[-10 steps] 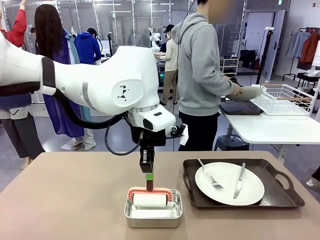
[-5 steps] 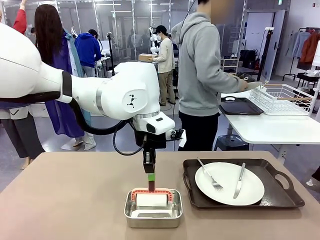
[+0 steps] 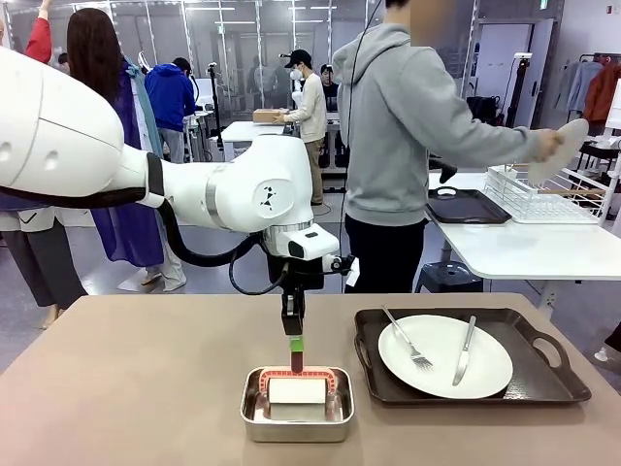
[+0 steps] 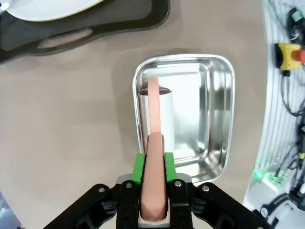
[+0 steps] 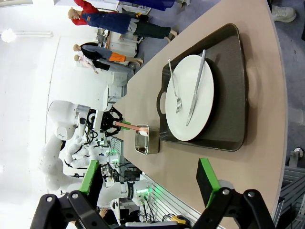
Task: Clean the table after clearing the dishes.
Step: Place the Lint Roller back on top of the Airtight Container.
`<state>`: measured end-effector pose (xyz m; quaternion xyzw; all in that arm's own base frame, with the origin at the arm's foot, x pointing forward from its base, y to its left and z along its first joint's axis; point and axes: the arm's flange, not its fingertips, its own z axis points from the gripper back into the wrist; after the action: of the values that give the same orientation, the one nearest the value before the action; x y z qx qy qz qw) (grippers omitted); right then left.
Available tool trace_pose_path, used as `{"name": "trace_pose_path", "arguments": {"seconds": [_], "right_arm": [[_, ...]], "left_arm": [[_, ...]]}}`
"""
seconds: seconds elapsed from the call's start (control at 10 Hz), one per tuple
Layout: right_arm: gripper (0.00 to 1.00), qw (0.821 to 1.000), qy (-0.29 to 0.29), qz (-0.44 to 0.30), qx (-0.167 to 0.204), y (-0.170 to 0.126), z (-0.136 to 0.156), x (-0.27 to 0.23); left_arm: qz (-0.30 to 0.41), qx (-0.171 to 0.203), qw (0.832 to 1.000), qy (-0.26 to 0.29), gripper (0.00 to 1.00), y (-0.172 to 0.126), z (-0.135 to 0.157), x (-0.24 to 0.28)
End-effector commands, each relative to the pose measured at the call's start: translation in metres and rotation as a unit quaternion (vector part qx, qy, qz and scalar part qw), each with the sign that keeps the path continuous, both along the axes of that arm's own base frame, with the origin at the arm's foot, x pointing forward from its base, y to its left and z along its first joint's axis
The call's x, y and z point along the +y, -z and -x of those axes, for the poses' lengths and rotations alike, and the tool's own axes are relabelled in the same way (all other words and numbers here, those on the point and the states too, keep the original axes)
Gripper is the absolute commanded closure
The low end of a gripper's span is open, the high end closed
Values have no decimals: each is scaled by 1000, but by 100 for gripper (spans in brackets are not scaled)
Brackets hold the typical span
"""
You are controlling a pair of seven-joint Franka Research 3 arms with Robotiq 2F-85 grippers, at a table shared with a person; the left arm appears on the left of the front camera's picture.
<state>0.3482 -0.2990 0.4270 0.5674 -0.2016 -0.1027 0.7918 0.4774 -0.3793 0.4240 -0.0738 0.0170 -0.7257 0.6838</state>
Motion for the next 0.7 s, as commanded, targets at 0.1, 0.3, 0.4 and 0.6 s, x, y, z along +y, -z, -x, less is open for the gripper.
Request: {"name": "trace_pose_path", "arguments": {"seconds": [0.1,0.3,0.4,0.6], "right_arm": [[0,1000,-3,-2,-9,-1,3,1],[0,1000,-3,-2,-9,-1,3,1],[0,1000,-3,-2,-9,-1,3,1],[0,1000,-3,-2,-9,-1,3,1]], "left_arm": [[0,23,1000,4,58,-9,-34,7],[-9,15,1000,13,32,-14,-46,11],[-5,7,1000,19,26,-17,-50,15],[-5,6,1000,24,0,-19,-54,19]]}}
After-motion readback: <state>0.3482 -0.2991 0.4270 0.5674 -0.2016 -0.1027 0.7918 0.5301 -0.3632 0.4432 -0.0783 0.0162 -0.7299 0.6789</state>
